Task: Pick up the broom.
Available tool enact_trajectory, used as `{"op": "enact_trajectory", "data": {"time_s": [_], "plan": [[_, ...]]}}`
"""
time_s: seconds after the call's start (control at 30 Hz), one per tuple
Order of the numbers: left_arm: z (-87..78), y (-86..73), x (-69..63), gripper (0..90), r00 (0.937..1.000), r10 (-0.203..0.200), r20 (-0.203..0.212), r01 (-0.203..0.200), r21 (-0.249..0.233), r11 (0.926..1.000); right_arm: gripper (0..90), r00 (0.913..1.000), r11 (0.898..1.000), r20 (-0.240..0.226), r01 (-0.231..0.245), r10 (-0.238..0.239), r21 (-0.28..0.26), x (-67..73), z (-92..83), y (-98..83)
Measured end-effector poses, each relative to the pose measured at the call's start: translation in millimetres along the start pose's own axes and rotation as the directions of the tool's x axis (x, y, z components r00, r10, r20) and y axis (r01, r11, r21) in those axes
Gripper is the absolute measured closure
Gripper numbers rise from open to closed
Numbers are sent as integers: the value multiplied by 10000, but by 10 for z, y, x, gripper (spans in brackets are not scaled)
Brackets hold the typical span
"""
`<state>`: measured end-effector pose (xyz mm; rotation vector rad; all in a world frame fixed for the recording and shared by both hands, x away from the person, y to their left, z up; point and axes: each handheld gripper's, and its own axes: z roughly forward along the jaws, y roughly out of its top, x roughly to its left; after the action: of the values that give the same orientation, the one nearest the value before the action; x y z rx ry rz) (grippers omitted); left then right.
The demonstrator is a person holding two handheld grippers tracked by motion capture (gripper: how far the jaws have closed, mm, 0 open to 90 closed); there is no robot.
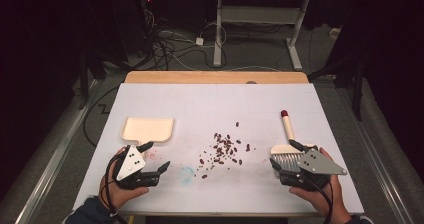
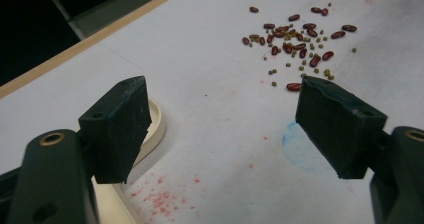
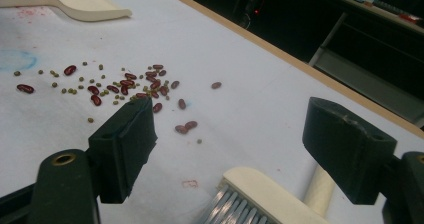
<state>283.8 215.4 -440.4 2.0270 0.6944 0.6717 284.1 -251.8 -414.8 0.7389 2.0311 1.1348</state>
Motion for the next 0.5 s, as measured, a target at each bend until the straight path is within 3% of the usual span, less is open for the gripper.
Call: {"op": "enact_trajectory", "data": {"time_s": [0.2, 0.33, 0.5], "plan": [[31, 4, -9, 216, 9998, 102, 168, -104, 119, 9999, 209, 9991, 9990, -116, -418, 419, 144, -39, -13, -40], [52, -26, -26, 216, 9991, 288, 296, -298, 343, 9990, 213, 9986, 9986, 114, -520, 519, 117, -69, -16, -8], [54, -28, -21, 218, 9992, 167, 358, -179, 313, 9994, 195, 9950, 9948, 68, -995, 994, 236, -165, 23, 5]]}}
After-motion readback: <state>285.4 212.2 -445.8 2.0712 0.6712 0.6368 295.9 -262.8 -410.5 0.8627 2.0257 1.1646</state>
